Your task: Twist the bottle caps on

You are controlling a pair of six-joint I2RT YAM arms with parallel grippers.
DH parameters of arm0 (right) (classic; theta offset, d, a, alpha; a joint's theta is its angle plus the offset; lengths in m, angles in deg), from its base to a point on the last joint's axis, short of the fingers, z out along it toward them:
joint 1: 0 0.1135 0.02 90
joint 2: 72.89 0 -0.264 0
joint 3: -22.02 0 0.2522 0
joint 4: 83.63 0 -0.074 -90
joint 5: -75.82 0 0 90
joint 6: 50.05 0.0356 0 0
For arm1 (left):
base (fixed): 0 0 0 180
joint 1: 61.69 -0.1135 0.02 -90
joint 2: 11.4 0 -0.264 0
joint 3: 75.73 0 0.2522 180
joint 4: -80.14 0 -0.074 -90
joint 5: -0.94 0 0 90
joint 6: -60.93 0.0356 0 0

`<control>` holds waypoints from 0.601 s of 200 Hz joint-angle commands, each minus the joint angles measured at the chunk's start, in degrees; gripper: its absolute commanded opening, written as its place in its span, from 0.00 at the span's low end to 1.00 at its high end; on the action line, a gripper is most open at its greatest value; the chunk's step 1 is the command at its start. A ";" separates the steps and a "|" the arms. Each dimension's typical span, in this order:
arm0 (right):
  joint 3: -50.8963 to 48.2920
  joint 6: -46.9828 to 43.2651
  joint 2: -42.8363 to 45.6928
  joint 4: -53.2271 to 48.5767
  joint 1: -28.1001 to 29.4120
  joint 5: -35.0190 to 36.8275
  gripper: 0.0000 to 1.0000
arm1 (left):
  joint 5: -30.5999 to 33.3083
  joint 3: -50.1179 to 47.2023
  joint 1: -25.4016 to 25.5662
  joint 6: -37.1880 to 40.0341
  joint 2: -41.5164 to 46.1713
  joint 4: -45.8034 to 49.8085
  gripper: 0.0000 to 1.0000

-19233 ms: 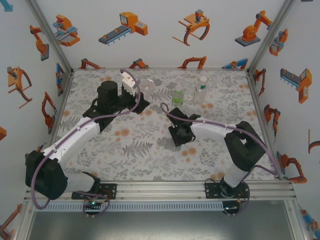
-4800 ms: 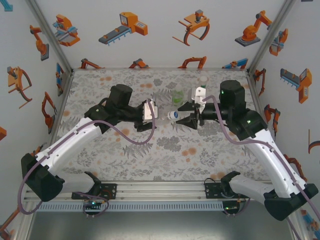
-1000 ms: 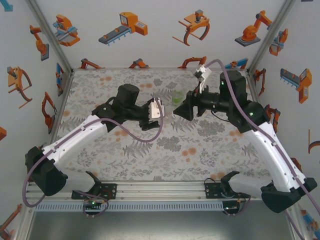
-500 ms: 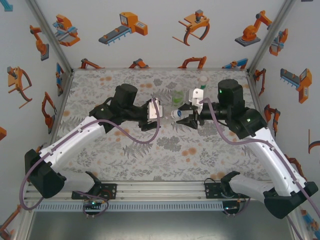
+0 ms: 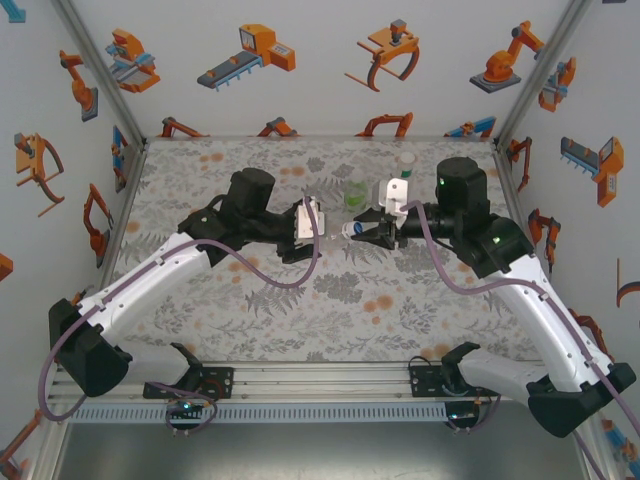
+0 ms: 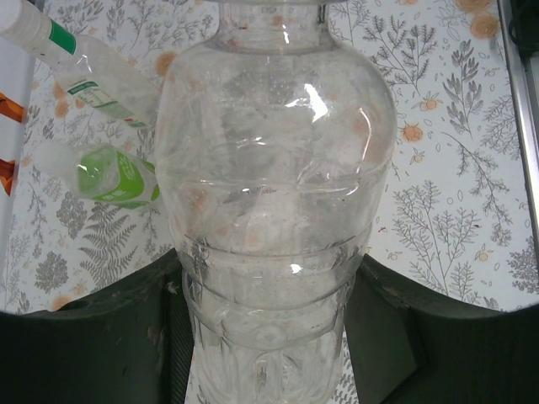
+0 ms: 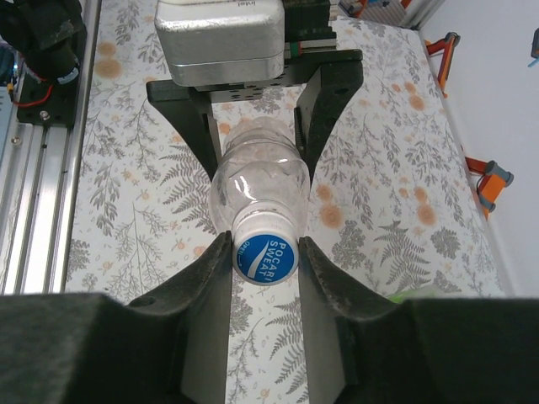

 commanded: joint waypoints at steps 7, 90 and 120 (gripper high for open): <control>-1.06 3.94 -0.16 1.74 0.22 -0.72 0.23 | -1.36 -0.41 0.28 -1.16 1.32 -1.20 0.00; -5.20 63.57 -0.97 9.14 0.14 17.60 0.00 | 3.42 -0.11 0.23 -4.76 -1.08 -6.82 0.00; -5.49 91.70 -2.27 3.39 0.06 24.86 0.00 | 3.04 0.28 0.23 -4.56 -2.53 -8.54 0.00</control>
